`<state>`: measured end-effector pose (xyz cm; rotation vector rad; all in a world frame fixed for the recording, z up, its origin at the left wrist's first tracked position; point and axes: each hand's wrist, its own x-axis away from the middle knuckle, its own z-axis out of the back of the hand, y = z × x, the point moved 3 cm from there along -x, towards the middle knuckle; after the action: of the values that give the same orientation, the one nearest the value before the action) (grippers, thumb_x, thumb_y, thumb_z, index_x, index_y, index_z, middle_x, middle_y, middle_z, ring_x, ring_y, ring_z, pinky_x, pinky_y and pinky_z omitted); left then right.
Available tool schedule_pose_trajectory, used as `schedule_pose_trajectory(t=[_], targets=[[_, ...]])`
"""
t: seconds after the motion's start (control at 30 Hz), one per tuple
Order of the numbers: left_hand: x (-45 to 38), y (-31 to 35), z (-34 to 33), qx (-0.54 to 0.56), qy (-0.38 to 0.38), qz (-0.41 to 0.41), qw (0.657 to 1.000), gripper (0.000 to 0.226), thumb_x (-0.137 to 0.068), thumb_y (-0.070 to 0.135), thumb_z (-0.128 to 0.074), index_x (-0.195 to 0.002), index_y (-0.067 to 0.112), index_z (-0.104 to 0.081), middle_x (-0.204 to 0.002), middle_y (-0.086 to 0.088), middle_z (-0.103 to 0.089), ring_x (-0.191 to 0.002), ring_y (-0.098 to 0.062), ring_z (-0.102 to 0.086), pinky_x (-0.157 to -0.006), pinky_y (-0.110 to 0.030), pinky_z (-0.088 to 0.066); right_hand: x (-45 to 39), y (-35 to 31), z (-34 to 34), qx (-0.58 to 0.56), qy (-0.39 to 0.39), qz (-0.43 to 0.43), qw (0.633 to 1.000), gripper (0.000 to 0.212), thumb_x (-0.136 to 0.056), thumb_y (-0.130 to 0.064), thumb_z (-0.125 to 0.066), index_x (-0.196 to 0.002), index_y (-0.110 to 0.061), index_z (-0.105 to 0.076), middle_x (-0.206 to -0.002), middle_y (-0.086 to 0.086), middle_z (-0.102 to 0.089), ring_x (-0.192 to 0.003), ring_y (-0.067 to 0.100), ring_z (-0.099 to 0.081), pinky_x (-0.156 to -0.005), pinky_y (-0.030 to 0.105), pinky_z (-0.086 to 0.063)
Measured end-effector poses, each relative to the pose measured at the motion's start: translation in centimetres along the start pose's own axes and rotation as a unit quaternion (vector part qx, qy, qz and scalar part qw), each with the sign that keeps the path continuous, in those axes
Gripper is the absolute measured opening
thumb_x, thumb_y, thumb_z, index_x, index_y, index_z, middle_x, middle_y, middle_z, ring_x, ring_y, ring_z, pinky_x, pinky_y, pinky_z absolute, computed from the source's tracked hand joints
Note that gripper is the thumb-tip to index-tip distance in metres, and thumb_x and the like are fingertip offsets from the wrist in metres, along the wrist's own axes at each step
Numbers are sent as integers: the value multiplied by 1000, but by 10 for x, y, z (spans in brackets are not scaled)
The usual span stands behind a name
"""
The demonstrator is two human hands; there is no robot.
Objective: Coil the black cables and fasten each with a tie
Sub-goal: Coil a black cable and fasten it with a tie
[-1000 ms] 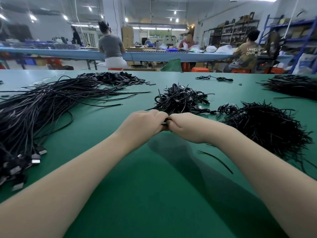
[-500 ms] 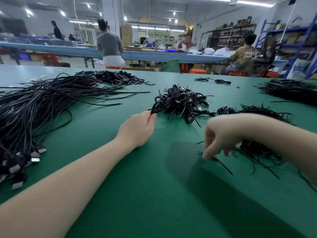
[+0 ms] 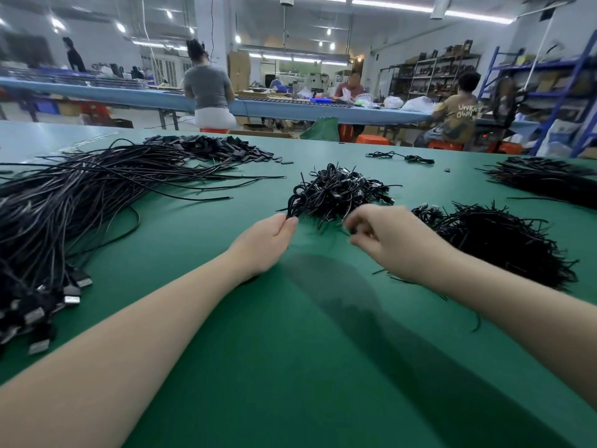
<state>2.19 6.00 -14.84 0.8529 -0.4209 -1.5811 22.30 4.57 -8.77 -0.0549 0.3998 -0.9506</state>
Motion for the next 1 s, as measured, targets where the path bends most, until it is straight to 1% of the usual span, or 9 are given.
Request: schedule_pose_trajectory(t=[0.1, 0.17, 0.27, 0.37, 0.47, 0.53, 0.6, 0.87, 1.0], targets=[[-3, -2, 0, 9, 13, 5, 1000, 37, -102, 38, -33, -81, 9, -45, -72, -2, -48, -66, -20, -42, -67, -37, -38, -19, -14, -12, -45, 145, 27, 988, 22, -94, -16, -58, -114, -15, -68, -103, 2, -69, -90, 16, -61, -83, 25, -45], [-4, -3, 0, 31, 25, 6, 999, 34, -102, 35, -36, -80, 10, -43, -72, -3, -48, -64, -19, -41, -65, -36, -36, -25, -21, -25, -89, 208, 30, 974, 17, -94, -16, -58, -107, -14, -70, -99, 3, -69, -85, 18, -61, -80, 30, -48], [-5, -4, 0, 58, 30, -3, 998, 32, -102, 33, -39, -81, 9, -41, -74, -6, -50, -63, -21, -42, -65, -39, -38, -24, -21, -48, -152, 268, 56, 950, 11, -91, -13, -63, -99, -10, -69, -88, 2, -69, -73, 8, -56, -71, 18, -45], [-6, -3, -1, -2, 14, -23, 1000, 30, -101, 35, -38, -79, 16, -40, -77, -2, -52, -70, -23, -46, -72, -43, -43, -23, -17, -58, -194, 289, 71, 935, 7, -87, -9, -67, -93, -10, -70, -83, -1, -68, -70, 3, -53, -70, 11, -44], [-7, -1, -3, -67, -4, -35, 997, 28, -101, 40, -34, -77, 26, -35, -78, 9, -46, -80, -24, -46, -72, -41, -41, -23, -18, -58, -213, 289, 91, 929, 5, -85, -8, -68, -89, -11, -69, -80, -3, -68, -70, 10, -60, -68, 26, -51], [-6, -1, -5, -134, -5, -52, 990, 26, -101, 42, -30, -86, 23, -39, -84, 4, -50, -84, -28, -49, -69, -38, -37, -21, -22, -58, -217, 277, 97, 931, 5, -86, -11, -67, -90, -12, -69, -81, -7, -69, -72, 9, -62, -67, 30, -53], [-4, 1, -7, -196, -4, -67, 978, 34, -100, 43, -25, -101, 14, -43, -97, -6, -58, -90, -33, -56, -70, -40, -42, -21, -24, -59, -215, 269, 90, 934, 5, -86, -14, -67, -89, -15, -70, -81, -9, -70, -75, 9, -63, -66, 33, -53], [0, 5, -7, -155, -3, -70, 985, 37, -101, 44, -30, -98, 10, -44, -86, -6, -58, -84, -34, -57, -73, -46, -46, -18, -19, -54, -196, 286, 70, 935, 5, -85, -17, -70, -88, -20, -73, -85, -8, -69, -75, 10, -61, -65, 36, -52], [-1, 3, -10, -240, -13, -71, 968, 30, -102, 33, -26, -110, 11, -44, -103, -11, -59, -88, -35, -59, -69, -44, -47, -17, -26, -56, -177, 267, 88, 943, 4, -85, -19, -69, -87, -19, -72, -82, -8, -71, -77, 13, -63, -66, 38, -52]])
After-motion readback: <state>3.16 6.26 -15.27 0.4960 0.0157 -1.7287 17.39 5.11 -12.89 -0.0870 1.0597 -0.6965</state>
